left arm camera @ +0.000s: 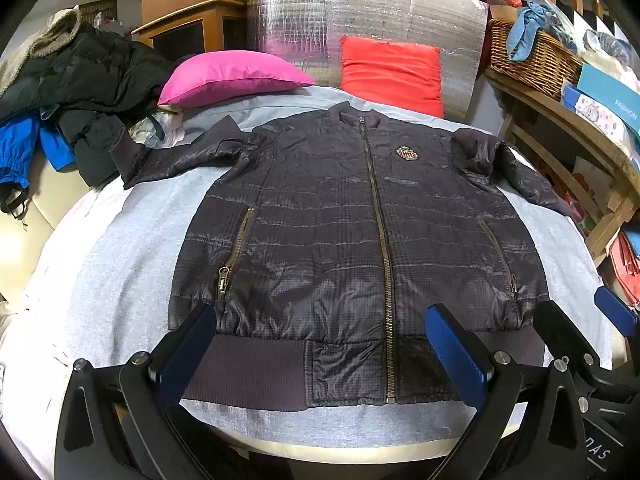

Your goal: Fold large clothes

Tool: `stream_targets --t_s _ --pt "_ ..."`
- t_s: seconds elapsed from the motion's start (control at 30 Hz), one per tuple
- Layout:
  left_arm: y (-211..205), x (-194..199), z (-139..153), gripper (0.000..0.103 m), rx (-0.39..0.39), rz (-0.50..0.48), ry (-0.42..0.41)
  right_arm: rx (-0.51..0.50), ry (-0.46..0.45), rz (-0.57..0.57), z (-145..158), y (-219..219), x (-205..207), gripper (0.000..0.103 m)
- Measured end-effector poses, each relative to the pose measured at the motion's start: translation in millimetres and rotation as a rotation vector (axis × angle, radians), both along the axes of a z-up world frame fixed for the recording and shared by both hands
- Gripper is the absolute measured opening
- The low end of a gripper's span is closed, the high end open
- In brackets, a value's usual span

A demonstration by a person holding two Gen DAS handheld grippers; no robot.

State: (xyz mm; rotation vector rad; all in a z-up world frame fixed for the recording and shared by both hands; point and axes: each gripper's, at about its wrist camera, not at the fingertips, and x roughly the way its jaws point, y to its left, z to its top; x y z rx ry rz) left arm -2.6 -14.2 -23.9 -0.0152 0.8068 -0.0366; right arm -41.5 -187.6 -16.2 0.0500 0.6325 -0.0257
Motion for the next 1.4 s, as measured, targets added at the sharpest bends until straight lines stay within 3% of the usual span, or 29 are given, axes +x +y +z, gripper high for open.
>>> stream_targets --t_s 0.8,1.0,1.1,1.23,1.4 --pt "1 0 0 0.103 0.002 0.005 -0.002 0.003 -0.002 -0.02 0 -4 -1 0.103" --pt "13 11 -18 0.103 -0.003 0.037 0.032 0.043 0.042 0.01 -14 -13 4 0.103" --pt "24 25 -41 0.103 0.015 0.08 0.092 0.13 0.121 0.002 -38 -35 11 0.103" --pt "32 46 -62 0.103 0.049 0.108 0.153 0.318 0.185 -0.053 -66 -86 19 0.103" --pt "25 72 -54 0.103 0.079 0.106 0.122 0.573 0.164 -0.138 -73 -172 45 0.103"
